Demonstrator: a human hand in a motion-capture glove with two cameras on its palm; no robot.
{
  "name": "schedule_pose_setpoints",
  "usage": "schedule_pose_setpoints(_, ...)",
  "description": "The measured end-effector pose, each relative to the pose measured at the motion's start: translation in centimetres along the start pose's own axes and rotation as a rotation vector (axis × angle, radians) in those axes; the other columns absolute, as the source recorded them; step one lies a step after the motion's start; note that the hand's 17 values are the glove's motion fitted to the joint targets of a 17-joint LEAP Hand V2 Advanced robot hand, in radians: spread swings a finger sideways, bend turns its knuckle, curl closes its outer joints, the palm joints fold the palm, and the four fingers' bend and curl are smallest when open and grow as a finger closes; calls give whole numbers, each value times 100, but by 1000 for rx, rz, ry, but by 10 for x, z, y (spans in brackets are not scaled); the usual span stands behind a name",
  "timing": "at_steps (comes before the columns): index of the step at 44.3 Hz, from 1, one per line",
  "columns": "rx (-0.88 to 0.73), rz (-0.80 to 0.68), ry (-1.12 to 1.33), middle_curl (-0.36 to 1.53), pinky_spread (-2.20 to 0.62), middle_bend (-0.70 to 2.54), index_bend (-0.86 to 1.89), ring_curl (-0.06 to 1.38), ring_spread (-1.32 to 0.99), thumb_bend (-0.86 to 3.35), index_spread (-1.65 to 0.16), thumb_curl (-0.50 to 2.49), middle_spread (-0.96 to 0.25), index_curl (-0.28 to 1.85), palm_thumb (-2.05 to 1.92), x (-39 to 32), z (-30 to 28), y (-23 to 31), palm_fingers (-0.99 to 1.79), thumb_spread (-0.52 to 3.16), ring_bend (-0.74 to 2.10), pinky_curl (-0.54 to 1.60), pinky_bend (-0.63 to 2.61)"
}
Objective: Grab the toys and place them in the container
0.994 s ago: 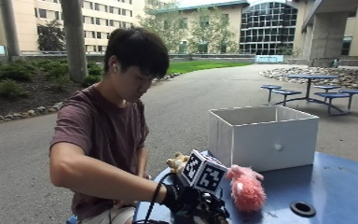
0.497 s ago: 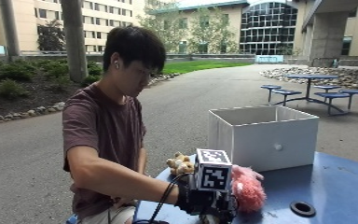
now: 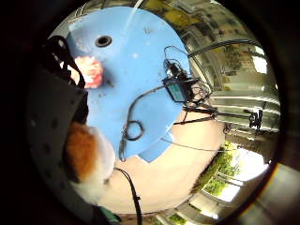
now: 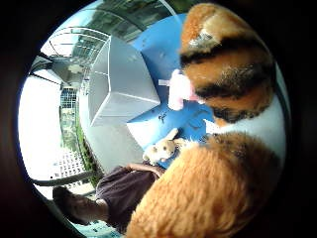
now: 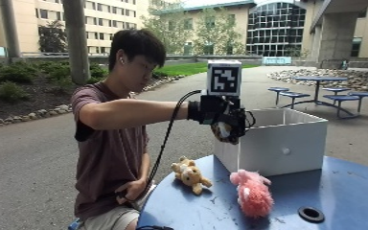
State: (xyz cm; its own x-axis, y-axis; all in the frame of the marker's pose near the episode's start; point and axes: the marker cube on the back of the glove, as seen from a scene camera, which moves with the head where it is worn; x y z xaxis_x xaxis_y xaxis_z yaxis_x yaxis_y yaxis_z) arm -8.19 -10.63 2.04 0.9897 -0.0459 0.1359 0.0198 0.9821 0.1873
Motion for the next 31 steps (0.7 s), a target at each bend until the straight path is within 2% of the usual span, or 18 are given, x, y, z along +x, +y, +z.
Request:
schedule_pose_setpoints(5,103,22,-22,56,-30,104,128,53,-37,17,-13,78,-29,75,59,-46,-64,-16,68,79,114,54,109)
schedule_pose_setpoints(9,146,91,39,59,-29,105,129,54,-37,17,-13,81,-30,79,59,-63,-92,-31,65,77,116,56,112)
schedule_pose_setpoints(14,170,-118,49,62,-29,107,131,55,-37,15,-15,84,-32,83,59,-144,-113,-52,61,75,120,57,115)
schedule_pose_setpoints(20,164,-243,103,66,-28,109,132,57,-37,14,-16,88,-33,88,60,-222,-111,-85,58,74,123,58,118)
schedule_pose_setpoints(31,173,-361,90,72,-27,111,132,59,-37,12,-17,95,-34,95,60,-365,-74,-126,53,71,127,59,123)
